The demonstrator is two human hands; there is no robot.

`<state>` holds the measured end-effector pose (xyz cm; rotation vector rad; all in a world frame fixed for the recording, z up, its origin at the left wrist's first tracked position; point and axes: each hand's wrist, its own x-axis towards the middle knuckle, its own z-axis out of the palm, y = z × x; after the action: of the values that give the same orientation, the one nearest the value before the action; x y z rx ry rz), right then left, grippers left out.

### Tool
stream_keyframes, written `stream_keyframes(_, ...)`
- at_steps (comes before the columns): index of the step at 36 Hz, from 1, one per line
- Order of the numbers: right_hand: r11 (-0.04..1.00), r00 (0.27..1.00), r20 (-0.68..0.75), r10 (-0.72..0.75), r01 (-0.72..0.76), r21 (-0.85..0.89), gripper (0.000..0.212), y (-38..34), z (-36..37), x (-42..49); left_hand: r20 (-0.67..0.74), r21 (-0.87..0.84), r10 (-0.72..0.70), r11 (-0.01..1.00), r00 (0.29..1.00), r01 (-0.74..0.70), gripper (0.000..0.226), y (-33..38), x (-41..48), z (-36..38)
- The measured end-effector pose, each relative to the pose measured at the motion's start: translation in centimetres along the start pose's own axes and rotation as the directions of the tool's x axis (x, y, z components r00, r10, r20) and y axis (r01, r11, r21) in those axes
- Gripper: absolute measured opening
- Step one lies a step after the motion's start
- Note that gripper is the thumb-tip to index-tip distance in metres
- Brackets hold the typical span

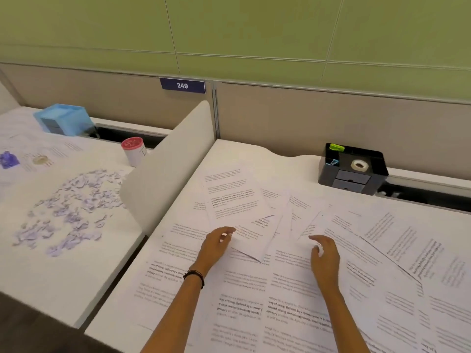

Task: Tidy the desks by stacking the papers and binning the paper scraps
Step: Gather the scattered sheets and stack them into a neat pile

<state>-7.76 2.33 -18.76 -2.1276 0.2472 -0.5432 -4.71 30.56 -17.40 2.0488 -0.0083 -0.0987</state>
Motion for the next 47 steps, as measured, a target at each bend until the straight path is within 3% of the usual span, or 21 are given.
stream_keyframes(10,0.985,0.986,0.112,0.124,-0.137,0.110,0.030,-4.0,6.4,0.8,-0.082,-0.048,0.015,0.999,0.997,-0.019,0.025,-3.2,5.2,-4.3)
stream_keyframes(17,0.951,0.956,0.109,0.272,-0.284,0.122,0.042,-4.7,8.6,1.8,-0.173,-0.018,-0.036,0.999,0.984,0.033,0.041,-3.5,8.6,-4.3)
stream_keyframes(24,0.951,0.948,0.107,0.300,-0.305,0.040,0.046,-3.8,9.4,1.2,-0.163,0.091,-0.136,0.984,0.977,0.152,0.068,-4.0,11.1,-3.1)
stream_keyframes(28,0.962,0.956,0.120,0.269,-0.272,0.005,0.047,-3.3,9.3,0.8,-0.132,0.216,-0.118,0.966,0.984,0.145,0.090,-4.3,12.4,-2.8)
stream_keyframes(33,0.939,0.940,0.127,0.315,-0.329,0.104,0.047,-3.2,8.9,0.8,-0.051,0.308,-0.106,0.944,0.993,0.117,0.099,-4.4,13.1,-2.9)
stream_keyframes(39,0.946,0.948,0.117,0.295,-0.307,0.107,0.045,-3.3,8.9,0.4,0.036,0.335,-0.108,0.938,0.993,0.090,0.098,-4.4,13.8,-3.5)
stream_keyframes(47,0.907,0.923,0.110,0.369,-0.383,0.173,0.042,-3.6,8.7,1.4,0.206,0.283,-0.101,0.958,0.973,0.039,0.092,-2.9,13.7,-2.9)
